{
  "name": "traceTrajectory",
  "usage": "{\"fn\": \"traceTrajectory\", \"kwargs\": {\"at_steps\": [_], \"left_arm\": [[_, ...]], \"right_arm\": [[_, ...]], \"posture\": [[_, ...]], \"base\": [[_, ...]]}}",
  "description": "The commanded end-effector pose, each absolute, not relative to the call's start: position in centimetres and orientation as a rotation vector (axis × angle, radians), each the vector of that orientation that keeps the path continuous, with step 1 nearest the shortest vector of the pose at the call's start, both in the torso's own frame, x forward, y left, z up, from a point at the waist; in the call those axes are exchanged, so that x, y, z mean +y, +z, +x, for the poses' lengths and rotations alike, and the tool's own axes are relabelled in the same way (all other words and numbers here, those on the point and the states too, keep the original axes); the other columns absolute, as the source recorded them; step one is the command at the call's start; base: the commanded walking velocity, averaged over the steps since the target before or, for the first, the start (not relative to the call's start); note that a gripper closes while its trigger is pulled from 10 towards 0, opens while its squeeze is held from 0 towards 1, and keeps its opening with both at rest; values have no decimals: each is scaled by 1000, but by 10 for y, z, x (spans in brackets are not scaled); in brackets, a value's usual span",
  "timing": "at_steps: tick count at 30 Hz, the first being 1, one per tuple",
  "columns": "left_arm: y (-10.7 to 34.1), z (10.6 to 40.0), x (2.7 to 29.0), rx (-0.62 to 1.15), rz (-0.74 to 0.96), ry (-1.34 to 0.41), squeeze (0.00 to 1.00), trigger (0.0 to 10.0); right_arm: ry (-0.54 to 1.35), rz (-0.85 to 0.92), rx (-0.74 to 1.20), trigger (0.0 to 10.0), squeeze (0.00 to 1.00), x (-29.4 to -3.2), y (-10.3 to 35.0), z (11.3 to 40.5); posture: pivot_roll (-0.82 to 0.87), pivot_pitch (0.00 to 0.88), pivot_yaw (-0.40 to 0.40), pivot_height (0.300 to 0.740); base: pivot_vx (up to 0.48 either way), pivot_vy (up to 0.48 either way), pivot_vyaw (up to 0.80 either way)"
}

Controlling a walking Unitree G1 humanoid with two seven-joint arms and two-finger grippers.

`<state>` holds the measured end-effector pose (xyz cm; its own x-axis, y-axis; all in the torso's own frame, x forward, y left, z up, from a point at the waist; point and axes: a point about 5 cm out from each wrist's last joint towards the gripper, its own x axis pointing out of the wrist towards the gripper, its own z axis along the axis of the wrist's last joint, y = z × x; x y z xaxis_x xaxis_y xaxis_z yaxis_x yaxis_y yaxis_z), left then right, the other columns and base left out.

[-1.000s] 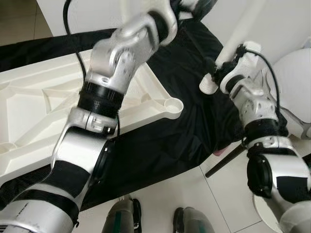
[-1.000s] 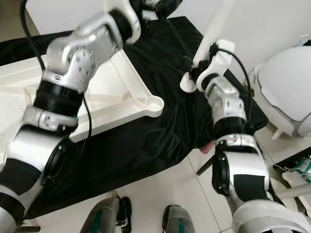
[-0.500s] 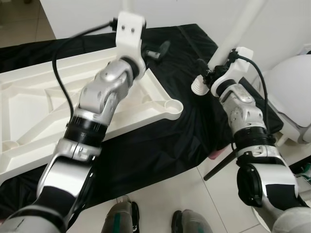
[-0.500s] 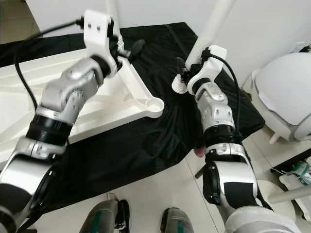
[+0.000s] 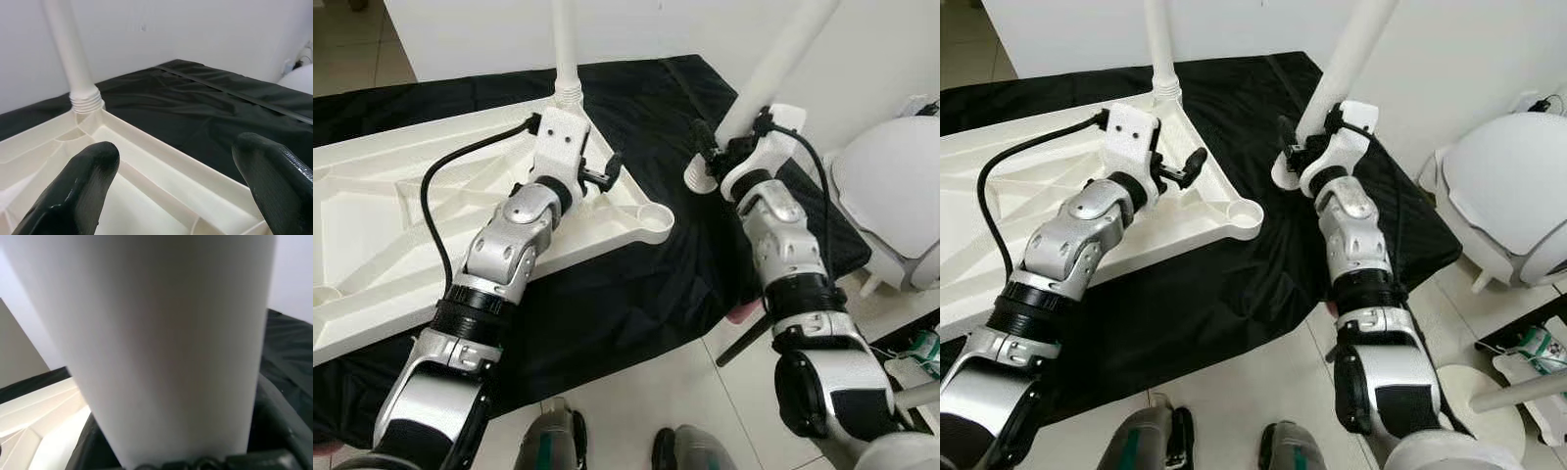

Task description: Building children table

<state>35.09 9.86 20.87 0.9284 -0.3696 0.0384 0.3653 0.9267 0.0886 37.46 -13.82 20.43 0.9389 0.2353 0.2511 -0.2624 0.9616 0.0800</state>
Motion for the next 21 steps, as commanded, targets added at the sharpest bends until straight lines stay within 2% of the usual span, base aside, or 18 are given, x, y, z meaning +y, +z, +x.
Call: {"fn": "traceTrajectory", "kwargs": {"at_steps": [1, 6, 13, 17, 21], "left_arm": [[210, 352, 107, -89, 87, -260, 0, 10000], [205, 353, 112, -83, 65, -182, 0, 10000], [200, 354, 108, -79, 42, -135, 0, 10000], [201, 355, 106, -79, 43, -138, 0, 10000], [201, 355, 97, -91, 113, -244, 0, 10000]], "right_arm": [[236, 100, -276, 10000, 0, -134, 205, 370], [232, 84, -257, 10000, 0, -126, 194, 366], [185, 74, -261, 10000, 0, -132, 189, 365], [174, 69, -266, 10000, 0, -134, 190, 365], [174, 42, -266, 10000, 0, -133, 192, 368]], "posture": [[-16, 15, -29, 740], [-20, 2, -20, 740], [-28, 0, -8, 740], [-28, 0, -8, 740], [-35, 0, -8, 740]], "base": [[0, 0, 0], [0, 0, 0], [0, 0, 0], [0, 0, 0], [0, 0, 0]]}}
